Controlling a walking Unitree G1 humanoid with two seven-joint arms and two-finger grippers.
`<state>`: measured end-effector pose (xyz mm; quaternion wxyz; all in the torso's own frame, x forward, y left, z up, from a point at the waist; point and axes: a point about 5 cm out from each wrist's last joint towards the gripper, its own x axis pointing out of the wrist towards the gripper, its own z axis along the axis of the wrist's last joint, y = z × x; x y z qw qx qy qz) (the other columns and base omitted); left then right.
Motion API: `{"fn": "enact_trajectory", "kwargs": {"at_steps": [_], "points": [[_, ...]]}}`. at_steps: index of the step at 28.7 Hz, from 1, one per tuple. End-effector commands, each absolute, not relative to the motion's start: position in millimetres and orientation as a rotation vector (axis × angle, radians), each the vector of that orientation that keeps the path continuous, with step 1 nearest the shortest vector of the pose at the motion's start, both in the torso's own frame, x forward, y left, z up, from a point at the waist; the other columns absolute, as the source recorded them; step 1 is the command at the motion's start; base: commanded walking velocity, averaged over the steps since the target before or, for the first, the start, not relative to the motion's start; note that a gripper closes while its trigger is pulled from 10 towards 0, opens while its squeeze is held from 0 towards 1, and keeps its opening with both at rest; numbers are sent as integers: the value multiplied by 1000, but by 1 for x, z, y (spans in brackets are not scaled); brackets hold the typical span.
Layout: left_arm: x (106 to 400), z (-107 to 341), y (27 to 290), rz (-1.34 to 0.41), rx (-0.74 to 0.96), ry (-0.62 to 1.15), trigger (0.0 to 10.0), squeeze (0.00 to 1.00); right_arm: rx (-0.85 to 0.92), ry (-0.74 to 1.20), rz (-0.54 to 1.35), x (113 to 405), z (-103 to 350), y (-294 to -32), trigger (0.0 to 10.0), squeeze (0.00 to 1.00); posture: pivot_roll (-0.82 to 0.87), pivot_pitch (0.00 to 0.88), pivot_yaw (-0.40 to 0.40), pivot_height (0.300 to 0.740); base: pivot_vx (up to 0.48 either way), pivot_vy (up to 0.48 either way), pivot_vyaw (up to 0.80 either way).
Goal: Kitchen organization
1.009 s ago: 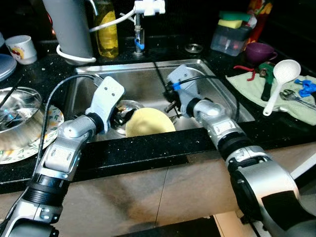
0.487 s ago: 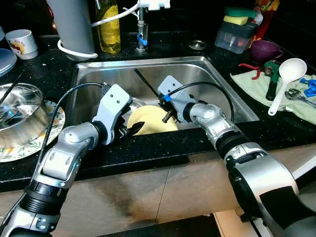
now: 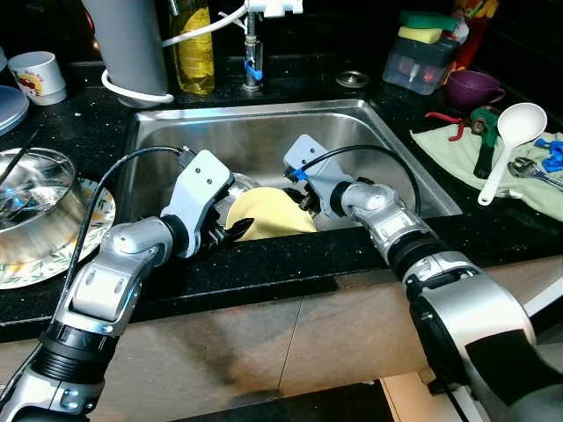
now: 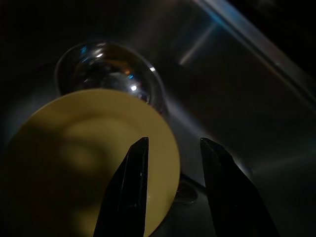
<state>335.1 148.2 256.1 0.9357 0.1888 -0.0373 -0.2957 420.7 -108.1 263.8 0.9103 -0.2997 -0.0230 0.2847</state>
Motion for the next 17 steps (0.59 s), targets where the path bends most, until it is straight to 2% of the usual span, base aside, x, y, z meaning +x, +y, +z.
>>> {"fn": "enact_trajectory", "kwargs": {"at_steps": [1, 2, 4, 5, 6, 8, 10, 15, 17], "points": [[337, 256, 151, -577, 345, -73, 10000, 0, -563, -82, 561, 422, 274, -113, 10000, 0, -75, 199, -39, 740, 0, 0, 0], [337, 256, 151, -577, 345, -73, 10000, 0, -563, -82, 561, 422, 274, -113, 10000, 0, -75, 199, -39, 740, 0, 0, 0], [339, 261, 152, -529, 271, -119, 10000, 0, -411, -177, 548, 421, 292, -119, 10000, 0, -75, 199, -39, 740, 0, 0, 0], [339, 261, 152, -529, 271, -119, 10000, 0, -411, -177, 548, 421, 292, -119, 10000, 0, -75, 199, -39, 740, 0, 0, 0], [340, 265, 153, -477, 200, -159, 10000, 0, -251, -270, 539, 420, 306, -125, 10000, 0, -81, 202, -30, 740, 0, 0, 0], [340, 266, 152, -468, 169, -181, 10000, 0, -187, -314, 534, 419, 311, -127, 10000, 0, -83, 203, -25, 740, 0, 0, 0], [339, 263, 147, -454, 119, -195, 10000, 0, -50, -407, 500, 415, 315, -135, 10000, 0, -84, 201, -18, 740, 0, 0, 0], [340, 264, 143, -419, 118, -236, 10000, 0, 94, -480, 440, 408, 312, -143, 10000, 0, -80, 200, -8, 740, 0, 0, 0], [340, 261, 137, -394, 180, -242, 10000, 0, 168, -506, 389, 397, 300, -148, 10000, 0, -80, 200, 1, 740, 0, 0, 0]]}}
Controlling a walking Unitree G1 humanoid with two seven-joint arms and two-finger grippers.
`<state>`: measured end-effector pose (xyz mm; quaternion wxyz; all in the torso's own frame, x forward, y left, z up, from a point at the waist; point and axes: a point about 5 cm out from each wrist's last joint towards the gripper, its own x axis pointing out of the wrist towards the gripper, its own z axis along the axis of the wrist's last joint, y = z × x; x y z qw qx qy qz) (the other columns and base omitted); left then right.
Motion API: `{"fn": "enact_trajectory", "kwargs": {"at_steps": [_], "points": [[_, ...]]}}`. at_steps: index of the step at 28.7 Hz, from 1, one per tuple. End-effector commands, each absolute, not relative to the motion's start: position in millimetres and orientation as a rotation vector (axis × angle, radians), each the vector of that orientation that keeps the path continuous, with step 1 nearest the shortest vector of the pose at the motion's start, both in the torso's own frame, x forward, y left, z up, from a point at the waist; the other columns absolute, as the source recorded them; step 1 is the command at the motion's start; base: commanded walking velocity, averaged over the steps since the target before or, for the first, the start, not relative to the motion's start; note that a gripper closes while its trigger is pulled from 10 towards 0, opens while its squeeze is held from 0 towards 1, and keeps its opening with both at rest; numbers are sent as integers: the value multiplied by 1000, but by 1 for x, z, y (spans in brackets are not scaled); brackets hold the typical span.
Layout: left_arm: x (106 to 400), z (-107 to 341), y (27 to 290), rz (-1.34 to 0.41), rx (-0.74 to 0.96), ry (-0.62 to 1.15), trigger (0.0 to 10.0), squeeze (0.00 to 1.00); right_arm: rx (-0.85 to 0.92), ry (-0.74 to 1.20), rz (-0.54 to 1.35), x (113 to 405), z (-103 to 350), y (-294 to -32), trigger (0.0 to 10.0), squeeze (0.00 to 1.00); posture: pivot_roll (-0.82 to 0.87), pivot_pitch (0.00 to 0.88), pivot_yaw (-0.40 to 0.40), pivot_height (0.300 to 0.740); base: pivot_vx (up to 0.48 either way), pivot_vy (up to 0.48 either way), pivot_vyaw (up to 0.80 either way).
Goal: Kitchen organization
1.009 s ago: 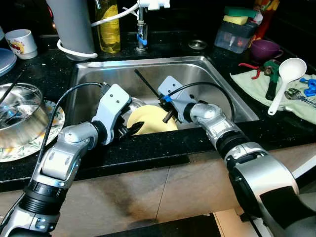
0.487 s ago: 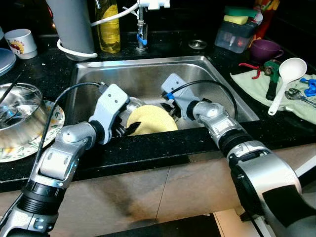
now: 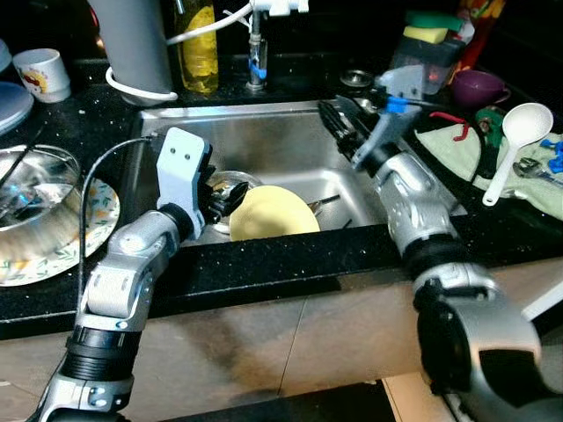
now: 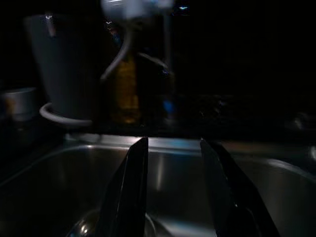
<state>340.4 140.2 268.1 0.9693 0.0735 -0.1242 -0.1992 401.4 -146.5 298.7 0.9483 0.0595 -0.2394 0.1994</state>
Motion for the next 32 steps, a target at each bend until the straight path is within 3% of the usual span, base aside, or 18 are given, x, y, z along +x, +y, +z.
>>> {"fn": "enact_trajectory", "kwargs": {"at_steps": [1, 9, 32], "points": [[340, 261, 137, -394, 180, -242, 10000, 0, 168, -506, 389, 397, 300, -148, 10000, 0, -80, 200, 1, 740, 0, 0, 0], [331, 263, 132, -316, 173, -333, 10000, 0, 135, -534, 356, 346, 267, -133, 10000, 0, -97, 201, 35, 740, 0, 0, 0], [328, 257, 142, -251, 122, -313, 10000, 0, 120, -397, 373, 320, 252, -123, 10000, 0, -104, 183, 13, 740, 0, 0, 0]]}}
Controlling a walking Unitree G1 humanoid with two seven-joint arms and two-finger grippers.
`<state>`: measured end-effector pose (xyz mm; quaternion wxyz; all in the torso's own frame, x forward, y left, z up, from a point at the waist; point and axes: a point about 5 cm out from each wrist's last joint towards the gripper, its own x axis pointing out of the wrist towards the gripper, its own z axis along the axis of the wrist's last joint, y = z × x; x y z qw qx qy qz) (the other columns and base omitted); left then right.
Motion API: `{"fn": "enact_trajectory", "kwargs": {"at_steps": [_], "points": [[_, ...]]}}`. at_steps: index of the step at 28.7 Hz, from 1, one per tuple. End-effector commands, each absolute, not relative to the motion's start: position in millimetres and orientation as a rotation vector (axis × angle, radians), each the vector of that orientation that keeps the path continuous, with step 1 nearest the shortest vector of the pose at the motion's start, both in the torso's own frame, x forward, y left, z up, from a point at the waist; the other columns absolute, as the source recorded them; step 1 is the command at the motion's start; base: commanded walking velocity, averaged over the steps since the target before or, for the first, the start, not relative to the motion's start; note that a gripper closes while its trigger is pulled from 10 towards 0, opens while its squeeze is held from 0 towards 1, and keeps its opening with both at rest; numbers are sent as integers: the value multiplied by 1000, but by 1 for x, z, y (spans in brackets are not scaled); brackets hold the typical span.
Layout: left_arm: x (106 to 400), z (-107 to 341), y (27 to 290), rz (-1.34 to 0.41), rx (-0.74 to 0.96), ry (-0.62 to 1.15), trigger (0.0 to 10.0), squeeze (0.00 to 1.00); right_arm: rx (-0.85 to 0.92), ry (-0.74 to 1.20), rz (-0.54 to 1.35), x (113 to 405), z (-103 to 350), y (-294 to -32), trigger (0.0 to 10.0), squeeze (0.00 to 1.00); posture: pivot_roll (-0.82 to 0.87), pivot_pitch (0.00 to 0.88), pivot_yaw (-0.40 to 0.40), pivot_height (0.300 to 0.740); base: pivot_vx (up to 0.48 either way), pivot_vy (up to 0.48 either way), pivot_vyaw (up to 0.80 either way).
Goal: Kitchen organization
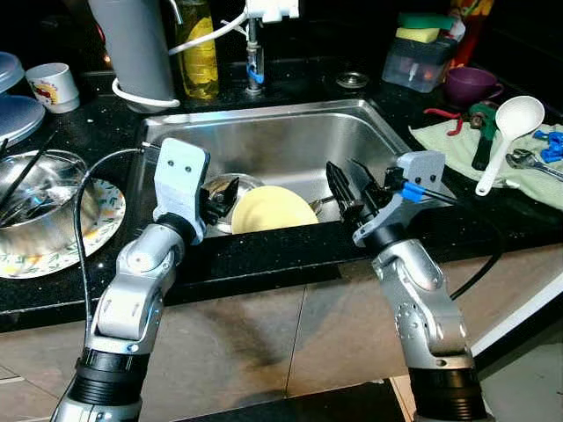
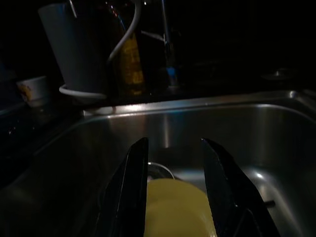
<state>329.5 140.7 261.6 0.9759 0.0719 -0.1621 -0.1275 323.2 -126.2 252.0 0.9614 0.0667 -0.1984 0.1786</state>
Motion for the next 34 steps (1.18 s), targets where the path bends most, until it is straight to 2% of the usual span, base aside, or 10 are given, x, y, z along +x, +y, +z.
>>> {"fn": "enact_trajectory", "kwargs": {"at_steps": [1, 20, 34], "points": [[328, 257, 141, -251, 120, -314, 10000, 0, 120, -387, 373, 319, 251, -122, 10000, 0, -103, 180, 13, 740, -289, 0, 0], [326, 255, 140, -259, 122, -311, 10000, 0, 125, -353, 373, 315, 249, -121, 10000, 0, -108, 175, 10, 740, -305, 0, 0], [325, 249, 146, -241, 137, -271, 10000, 0, 131, -333, 393, 315, 248, -118, 10000, 0, -107, 184, 0, 740, 0, 0, 0]]}}
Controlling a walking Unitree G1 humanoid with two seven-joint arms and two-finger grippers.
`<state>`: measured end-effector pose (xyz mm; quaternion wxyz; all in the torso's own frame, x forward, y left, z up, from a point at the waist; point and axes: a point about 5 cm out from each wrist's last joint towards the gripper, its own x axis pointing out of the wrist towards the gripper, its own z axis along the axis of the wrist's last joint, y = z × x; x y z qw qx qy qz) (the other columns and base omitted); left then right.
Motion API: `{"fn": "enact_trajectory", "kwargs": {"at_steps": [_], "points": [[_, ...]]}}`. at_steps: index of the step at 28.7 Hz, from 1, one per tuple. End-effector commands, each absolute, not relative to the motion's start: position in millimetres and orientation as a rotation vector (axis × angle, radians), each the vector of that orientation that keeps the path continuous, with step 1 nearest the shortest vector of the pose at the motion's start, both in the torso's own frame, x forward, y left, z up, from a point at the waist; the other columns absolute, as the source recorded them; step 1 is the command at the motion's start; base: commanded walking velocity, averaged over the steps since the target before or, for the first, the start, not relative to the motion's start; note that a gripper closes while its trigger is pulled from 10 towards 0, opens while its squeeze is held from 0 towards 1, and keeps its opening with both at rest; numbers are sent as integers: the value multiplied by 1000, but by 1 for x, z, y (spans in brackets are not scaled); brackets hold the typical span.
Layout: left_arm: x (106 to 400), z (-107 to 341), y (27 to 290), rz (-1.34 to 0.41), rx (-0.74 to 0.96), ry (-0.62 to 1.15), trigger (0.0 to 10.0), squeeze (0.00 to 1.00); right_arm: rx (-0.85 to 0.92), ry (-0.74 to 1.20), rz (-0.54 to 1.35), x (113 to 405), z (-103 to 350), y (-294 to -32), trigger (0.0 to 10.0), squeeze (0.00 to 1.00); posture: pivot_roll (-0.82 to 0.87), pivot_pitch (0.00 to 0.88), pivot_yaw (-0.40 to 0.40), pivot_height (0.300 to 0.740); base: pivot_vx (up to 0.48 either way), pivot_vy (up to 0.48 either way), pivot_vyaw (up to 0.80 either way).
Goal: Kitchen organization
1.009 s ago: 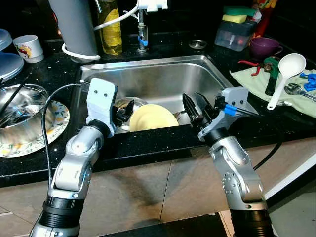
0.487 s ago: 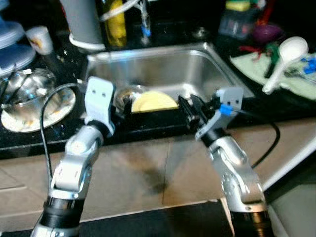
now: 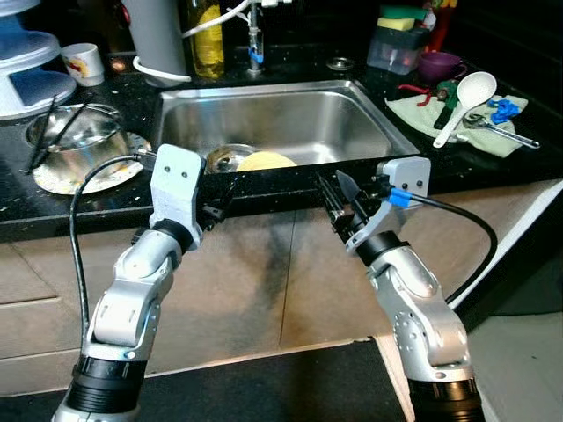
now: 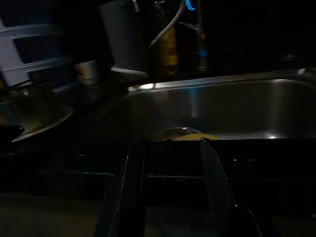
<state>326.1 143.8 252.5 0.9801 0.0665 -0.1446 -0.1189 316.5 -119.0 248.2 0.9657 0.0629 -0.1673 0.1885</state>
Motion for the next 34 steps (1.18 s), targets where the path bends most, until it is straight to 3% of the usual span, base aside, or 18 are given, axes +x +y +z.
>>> {"fn": "enact_trajectory", "kwargs": {"at_steps": [1, 9, 15, 21, 23, 25, 28, 34], "points": [[325, 249, 146, -241, 137, -271, 10000, 0, 131, -333, 393, 315, 248, -118, 10000, 0, -107, 184, 0, 740, 0, 0, 0], [317, 228, 141, -322, 179, -185, 10000, 0, 136, -285, 442, 311, 239, -115, 10000, 0, -102, 198, -7, 740, 0, 0, 0], [300, 207, 145, -374, 169, -146, 10000, 0, 172, -154, 608, 294, 210, -113, 10000, 0, -95, 210, -5, 740, 0, 0, 0], [277, 192, 140, -441, 120, -116, 10000, 0, 118, -11, 648, 279, 173, -123, 10000, 0, -88, 212, -6, 740, 0, 0, 0], [270, 171, 140, -423, 130, -33, 10000, 0, 68, 92, 601, 275, 150, -125, 10000, 0, -85, 213, -10, 740, 0, 0, 0], [265, 121, 146, -330, 186, 196, 10000, 0, -13, 217, 442, 275, 110, -133, 10000, 0, -81, 204, -14, 740, 0, 0, 0], [264, 84, 154, -245, 209, 342, 10000, 0, 27, 303, 285, 278, 83, -141, 10000, 0, -78, 199, -15, 740, 0, 0, 0], [269, 36, 161, -103, 186, 452, 10000, 0, 27, 418, 221, 278, 46, -135, 10000, 0, -81, 196, -6, 740, 0, 0, 0]]}}
